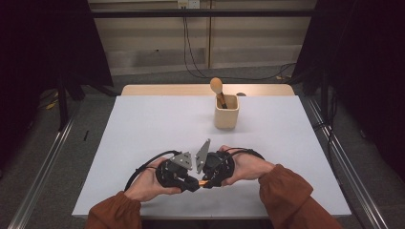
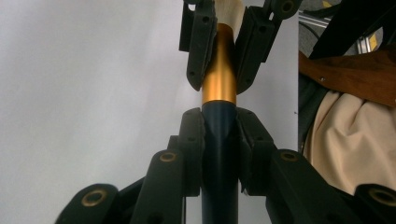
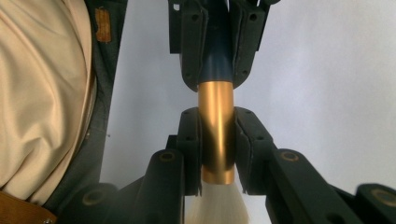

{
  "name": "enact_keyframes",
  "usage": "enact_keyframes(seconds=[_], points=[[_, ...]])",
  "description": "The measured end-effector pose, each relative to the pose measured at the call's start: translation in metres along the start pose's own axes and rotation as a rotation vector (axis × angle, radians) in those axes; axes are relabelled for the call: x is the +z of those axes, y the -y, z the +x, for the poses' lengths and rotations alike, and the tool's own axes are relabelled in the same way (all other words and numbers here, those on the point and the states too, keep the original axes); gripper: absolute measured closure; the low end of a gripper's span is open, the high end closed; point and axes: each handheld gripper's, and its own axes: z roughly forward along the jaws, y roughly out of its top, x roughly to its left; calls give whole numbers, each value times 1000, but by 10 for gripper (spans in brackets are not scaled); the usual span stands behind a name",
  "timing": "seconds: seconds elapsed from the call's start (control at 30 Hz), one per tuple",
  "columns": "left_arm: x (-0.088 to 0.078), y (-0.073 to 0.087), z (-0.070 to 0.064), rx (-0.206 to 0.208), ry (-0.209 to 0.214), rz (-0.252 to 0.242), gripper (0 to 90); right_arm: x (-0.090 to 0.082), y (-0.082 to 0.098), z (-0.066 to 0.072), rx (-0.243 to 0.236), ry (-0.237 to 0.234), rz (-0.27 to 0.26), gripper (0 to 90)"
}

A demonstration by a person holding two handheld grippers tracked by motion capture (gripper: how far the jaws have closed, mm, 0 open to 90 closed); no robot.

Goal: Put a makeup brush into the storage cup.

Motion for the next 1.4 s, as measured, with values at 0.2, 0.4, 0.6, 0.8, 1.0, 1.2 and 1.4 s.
enact_keyframes(seconds=[0.2,0.4,0.6,0.8,1.0,1.2,1.4], points=[[0,0,1,-8,-7,4,746,-1,3,-2,3,-1,-21,694],[-6,5,5,-35,-21,-9,746,-4,11,-5,51,7,-48,515],[-11,11,7,-56,-40,-37,745,-8,23,-6,126,32,-69,274],[-16,17,10,-83,-58,-61,745,-10,36,-10,197,70,-113,107],[-22,26,10,-130,-78,-116,746,-16,49,-10,240,115,-184,33],[-28,36,12,-156,-93,-161,745,-14,59,-4,262,129,-228,54],[-33,44,12,-179,-113,-207,745,-13,70,0,305,162,-288,35]])
